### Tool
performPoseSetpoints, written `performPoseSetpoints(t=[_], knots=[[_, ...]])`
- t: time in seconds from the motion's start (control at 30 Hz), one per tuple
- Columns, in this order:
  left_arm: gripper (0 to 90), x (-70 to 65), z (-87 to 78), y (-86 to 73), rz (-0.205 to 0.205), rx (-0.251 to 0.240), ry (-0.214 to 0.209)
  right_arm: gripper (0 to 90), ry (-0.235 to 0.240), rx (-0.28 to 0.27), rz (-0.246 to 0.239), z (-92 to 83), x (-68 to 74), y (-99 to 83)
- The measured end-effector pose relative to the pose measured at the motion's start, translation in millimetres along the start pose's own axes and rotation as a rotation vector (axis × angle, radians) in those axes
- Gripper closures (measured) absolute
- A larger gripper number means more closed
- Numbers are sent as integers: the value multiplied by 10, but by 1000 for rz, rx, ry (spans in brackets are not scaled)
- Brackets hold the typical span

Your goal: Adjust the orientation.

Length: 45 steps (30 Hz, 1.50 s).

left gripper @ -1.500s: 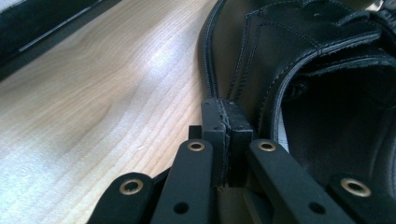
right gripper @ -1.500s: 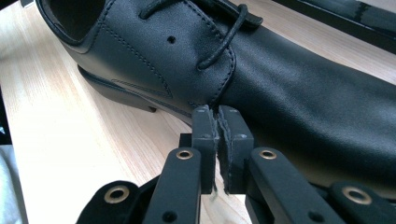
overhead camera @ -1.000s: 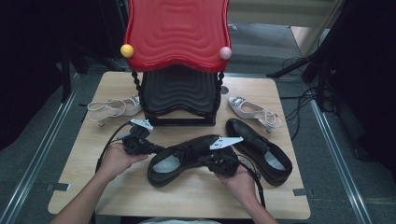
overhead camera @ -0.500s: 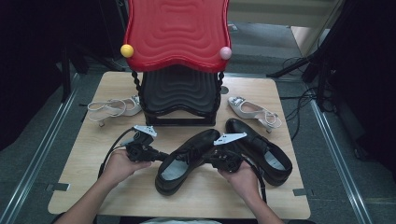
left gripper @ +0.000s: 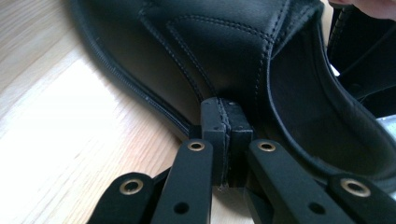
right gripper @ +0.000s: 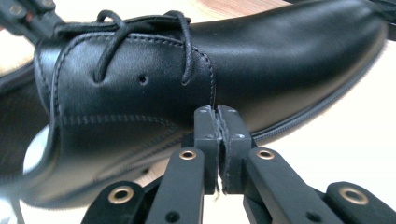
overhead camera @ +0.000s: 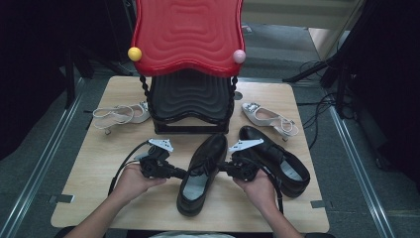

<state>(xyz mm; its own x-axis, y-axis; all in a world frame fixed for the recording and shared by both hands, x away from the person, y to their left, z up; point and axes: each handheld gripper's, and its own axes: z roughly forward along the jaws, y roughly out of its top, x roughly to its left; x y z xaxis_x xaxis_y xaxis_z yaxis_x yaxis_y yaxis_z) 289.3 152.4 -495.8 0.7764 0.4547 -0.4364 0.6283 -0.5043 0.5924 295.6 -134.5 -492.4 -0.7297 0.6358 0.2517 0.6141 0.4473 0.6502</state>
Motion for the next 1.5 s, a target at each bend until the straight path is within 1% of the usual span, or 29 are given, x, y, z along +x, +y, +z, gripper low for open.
performPoseSetpoints(t=[0.17, 0.27, 0.37, 0.43, 0.53, 0.6, 0.63, 0.7, 0.73, 0.8, 0.83, 0.87, 0.9, 0.93, 0.97, 1.0, 1.03, 1.07, 1.1, 1.13, 1.17, 1.2, 1.23, 1.27, 1.33, 1.4, 1.43, 1.47, 1.5], knots=[[888, -94, 100, 25, 18, 2, -16, 900, -27, -10, 22, -3, -40, 19], [888, -146, 157, 36, 10, -6, -24, 900, -31, -8, 34, -1, -65, 37], [888, -193, 220, 48, -2, -17, -28, 900, -58, -6, 27, 3, -68, 60], [888, -231, 257, 68, 10, -26, -14, 900, -82, -7, 26, 8, -70, 80], [889, -279, 327, 96, 29, -37, -7, 900, -104, -4, 19, 16, -93, 114], [889, -292, 351, 114, 47, -38, -2, 900, -112, -12, 18, 23, -121, 133], [889, -284, 353, 114, 56, -37, -9, 900, -110, -13, 23, 24, -136, 137], [870, -264, 334, 107, 56, -32, -38, 900, -99, -12, 31, 18, -165, 142], [830, -264, 321, 102, 56, -28, -43, 900, -98, -12, 30, 12, -178, 145], [732, -282, 282, 93, 81, -26, -2, 889, -92, -23, 27, -13, -200, 149], [684, -279, 265, 92, 79, -25, 4, 884, -79, -27, 27, -32, -211, 153], [660, -269, 244, 90, 74, -35, 7, 884, -77, -33, 26, -54, -214, 155], [633, -256, 224, 89, 71, -45, -1, 880, -76, -37, 27, -75, -211, 154], [597, -251, 197, 90, 64, -54, 3, 866, -74, -43, 24, -91, -212, 149], [587, -239, 167, 88, 71, -68, 7, 858, -69, -40, 28, -107, -211, 145], [566, -229, 144, 85, 68, -80, 5, 841, -64, -41, 33, -125, -208, 139], [540, -229, 144, 85, 68, -80, 5, 832, -58, -47, 35, -141, -207, 133], [521, -198, 96, 83, 68, -84, 0, 819, -48, -52, 32, -154, -208, 126], [506, -195, 71, 78, 72, -95, 22, 807, -49, -53, 34, -168, -201, 119], [509, -185, 40, 70, 81, -110, 28, 798, -44, -57, 29, -180, -200, 107], [501, -168, 14, 64, 80, -125, 20, 786, -44, -58, 30, -195, -196, 95], [487, -151, -8, 59, 72, -132, 14, 781, -39, -61, 30, -209, -199, 83], [472, -137, -25, 56, 59, -137, 20, 771, -30, -64, 37, -223, -201, 71], [470, -125, -45, 50, 52, -146, 38, 760, -29, -70, 36, -235, -204, 60], [460, -100, -85, 46, 37, -171, 54, 755, -16, -69, 37, -263, -202, 44], [458, -73, -127, 46, 26, -189, 51, 749, -9, -70, 39, -292, -191, 39], [455, -55, -146, 49, 20, -186, 34, 737, -6, -72, 40, -308, -183, 39], [440, -48, -158, 48, 9, -186, 50, 731, -5, -77, 39, -323, -176, 38], [439, -43, -172, 45, 13, -184, 61, 728, -1, -77, 38, -336, -172, 36]])
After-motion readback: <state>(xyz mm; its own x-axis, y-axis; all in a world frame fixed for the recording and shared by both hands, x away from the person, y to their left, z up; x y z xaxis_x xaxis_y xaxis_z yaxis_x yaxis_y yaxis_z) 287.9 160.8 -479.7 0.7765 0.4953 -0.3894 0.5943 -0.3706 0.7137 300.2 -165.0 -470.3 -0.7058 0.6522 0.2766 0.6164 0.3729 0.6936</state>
